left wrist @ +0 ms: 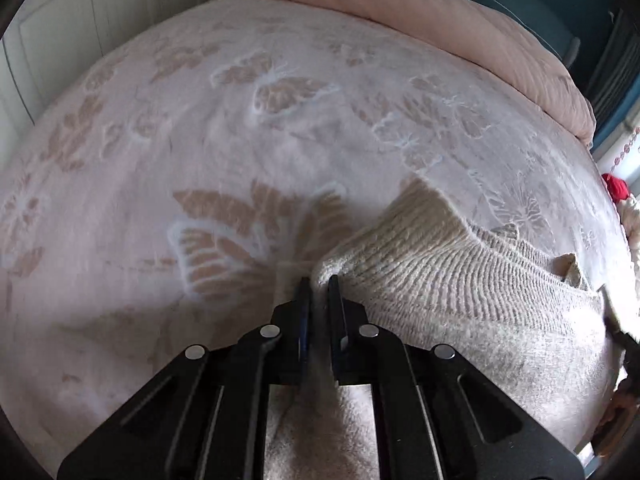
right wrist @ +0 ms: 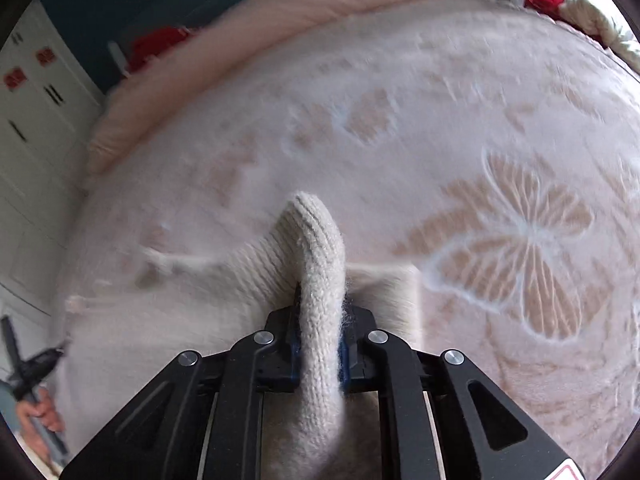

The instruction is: Fold small clothes

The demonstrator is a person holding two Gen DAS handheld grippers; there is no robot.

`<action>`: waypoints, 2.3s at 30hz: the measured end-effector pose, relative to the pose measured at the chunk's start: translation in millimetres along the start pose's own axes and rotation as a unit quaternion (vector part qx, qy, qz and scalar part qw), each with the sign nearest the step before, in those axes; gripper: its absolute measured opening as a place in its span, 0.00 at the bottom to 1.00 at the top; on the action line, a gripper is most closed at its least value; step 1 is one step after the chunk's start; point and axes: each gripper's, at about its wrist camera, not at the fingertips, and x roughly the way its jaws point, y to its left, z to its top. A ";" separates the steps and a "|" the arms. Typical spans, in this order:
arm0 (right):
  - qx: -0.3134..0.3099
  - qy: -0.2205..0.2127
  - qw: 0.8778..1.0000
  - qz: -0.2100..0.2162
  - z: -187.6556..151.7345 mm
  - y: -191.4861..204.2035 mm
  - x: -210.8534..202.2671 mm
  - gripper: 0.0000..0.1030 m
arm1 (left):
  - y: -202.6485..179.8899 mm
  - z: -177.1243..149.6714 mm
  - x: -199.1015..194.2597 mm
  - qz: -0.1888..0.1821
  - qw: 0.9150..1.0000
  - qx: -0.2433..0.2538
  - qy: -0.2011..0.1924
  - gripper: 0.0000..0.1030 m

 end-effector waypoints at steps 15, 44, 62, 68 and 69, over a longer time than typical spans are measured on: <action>-0.070 0.009 0.997 0.008 -105.0 43.8 -84.4 0.13 | -43.6 -94.8 -79.7 -0.065 0.997 0.045 -0.027 0.11; -0.042 -0.017 0.999 -0.023 -145.6 10.1 -171.2 0.24 | 8.6 -142.1 -140.2 -0.043 0.998 -0.031 -0.032 0.25; 0.116 0.016 0.989 0.086 -186.9 -41.3 -154.1 0.62 | 66.6 -173.6 -126.8 -0.119 0.969 -0.212 -0.027 0.65; 0.160 0.022 0.982 0.102 -170.2 -42.5 -123.2 0.64 | 56.0 -162.9 -85.7 -0.103 0.965 -0.242 0.011 0.65; 0.166 0.024 0.980 0.106 -168.1 -43.6 -117.8 0.64 | 55.5 -162.2 -85.3 -0.101 0.964 -0.246 0.007 0.66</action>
